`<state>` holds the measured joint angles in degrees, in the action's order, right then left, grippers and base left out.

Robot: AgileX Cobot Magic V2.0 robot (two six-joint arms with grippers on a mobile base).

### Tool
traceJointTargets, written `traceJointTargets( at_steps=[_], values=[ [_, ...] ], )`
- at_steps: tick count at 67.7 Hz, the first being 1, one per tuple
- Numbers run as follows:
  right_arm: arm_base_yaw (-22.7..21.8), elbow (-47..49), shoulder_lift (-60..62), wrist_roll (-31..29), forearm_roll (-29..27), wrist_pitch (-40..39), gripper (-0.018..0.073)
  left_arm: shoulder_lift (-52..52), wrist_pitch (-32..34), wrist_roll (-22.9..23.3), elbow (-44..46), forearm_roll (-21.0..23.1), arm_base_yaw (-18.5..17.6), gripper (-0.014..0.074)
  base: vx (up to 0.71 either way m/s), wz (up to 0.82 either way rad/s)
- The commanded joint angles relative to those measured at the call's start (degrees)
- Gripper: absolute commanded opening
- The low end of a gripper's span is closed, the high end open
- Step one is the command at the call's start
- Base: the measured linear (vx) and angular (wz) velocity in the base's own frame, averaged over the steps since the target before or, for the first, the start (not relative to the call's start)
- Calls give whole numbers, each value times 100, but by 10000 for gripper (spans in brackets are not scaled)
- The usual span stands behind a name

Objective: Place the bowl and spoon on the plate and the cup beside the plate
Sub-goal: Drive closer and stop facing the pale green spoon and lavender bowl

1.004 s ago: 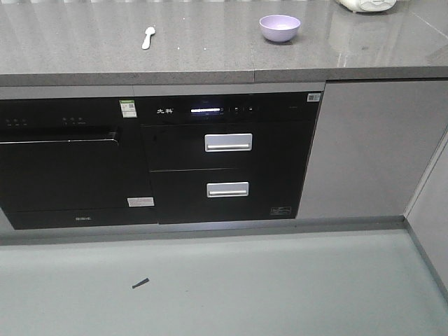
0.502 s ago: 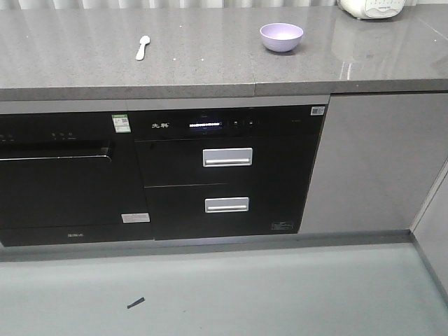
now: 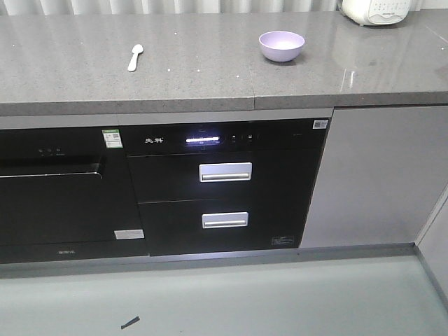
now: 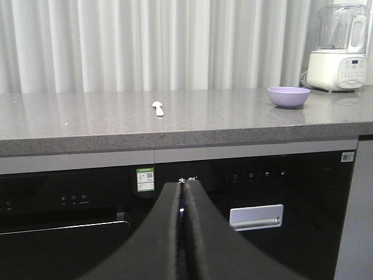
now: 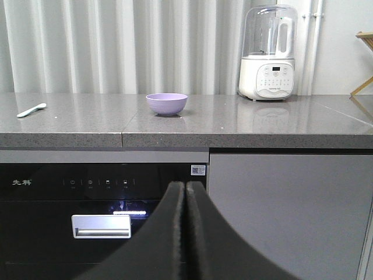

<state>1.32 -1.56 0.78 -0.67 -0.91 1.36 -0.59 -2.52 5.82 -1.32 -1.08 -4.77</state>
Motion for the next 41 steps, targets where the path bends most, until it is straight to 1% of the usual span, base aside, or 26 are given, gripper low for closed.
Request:
traceJointTargets(
  at_steps=[1, 41],
  values=[
    [-41, -57, 34, -58, 5, -439, -11, -83, 422, 11, 101, 2, 20, -6, 14, -1],
    [-41, -57, 34, -58, 5, -439, -11, -83, 422, 11, 101, 2, 20, -6, 14, 1]
  ],
)
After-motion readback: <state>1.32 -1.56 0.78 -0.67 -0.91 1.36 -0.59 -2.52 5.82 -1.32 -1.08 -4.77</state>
